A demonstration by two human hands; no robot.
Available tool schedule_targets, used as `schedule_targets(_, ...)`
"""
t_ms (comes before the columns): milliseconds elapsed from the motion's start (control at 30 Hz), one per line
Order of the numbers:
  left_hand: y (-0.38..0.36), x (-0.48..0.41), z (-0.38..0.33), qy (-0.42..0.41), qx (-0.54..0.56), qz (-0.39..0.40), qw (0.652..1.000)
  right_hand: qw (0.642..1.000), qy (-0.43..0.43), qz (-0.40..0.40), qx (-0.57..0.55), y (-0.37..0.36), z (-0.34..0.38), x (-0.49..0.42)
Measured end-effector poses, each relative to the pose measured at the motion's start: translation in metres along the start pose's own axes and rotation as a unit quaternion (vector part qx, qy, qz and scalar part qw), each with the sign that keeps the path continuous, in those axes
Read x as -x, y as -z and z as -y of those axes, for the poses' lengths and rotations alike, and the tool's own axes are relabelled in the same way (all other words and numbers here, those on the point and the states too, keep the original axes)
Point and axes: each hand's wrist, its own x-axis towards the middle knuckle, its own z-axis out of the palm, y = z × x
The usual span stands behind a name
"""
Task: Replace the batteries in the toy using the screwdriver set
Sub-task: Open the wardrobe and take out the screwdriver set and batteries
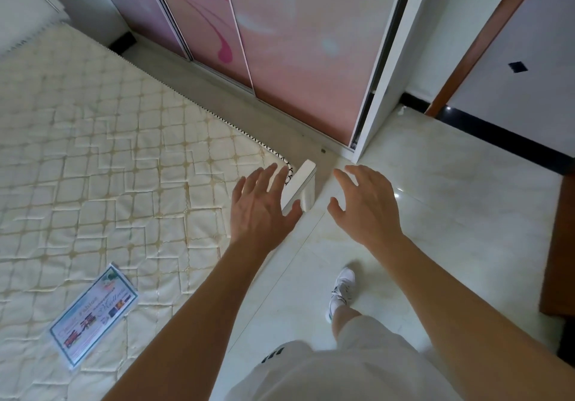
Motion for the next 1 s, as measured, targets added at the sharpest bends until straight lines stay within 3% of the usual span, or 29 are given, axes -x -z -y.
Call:
schedule_targets(267, -0.017, -0.122, -0.059, -0.009, 0.003, -0.007, 1.000, 0.999, 0.038, 0.010, 0.013, 0.004, -0.085, -0.104)
schedule_targets(600, -0.039, -0.212, -0.076, 0.007, -0.014, -0.009, 1.000, 0.998, 0.047, 0.032, 0.016, 0.001, -0.155, -0.191)
schedule_targets(1000, -0.048, -0.352, -0.065, 0.017, -0.012, -0.017, 1.000, 0.997, 0.057, -0.037, 0.024, -0.001, -0.193, -0.344)
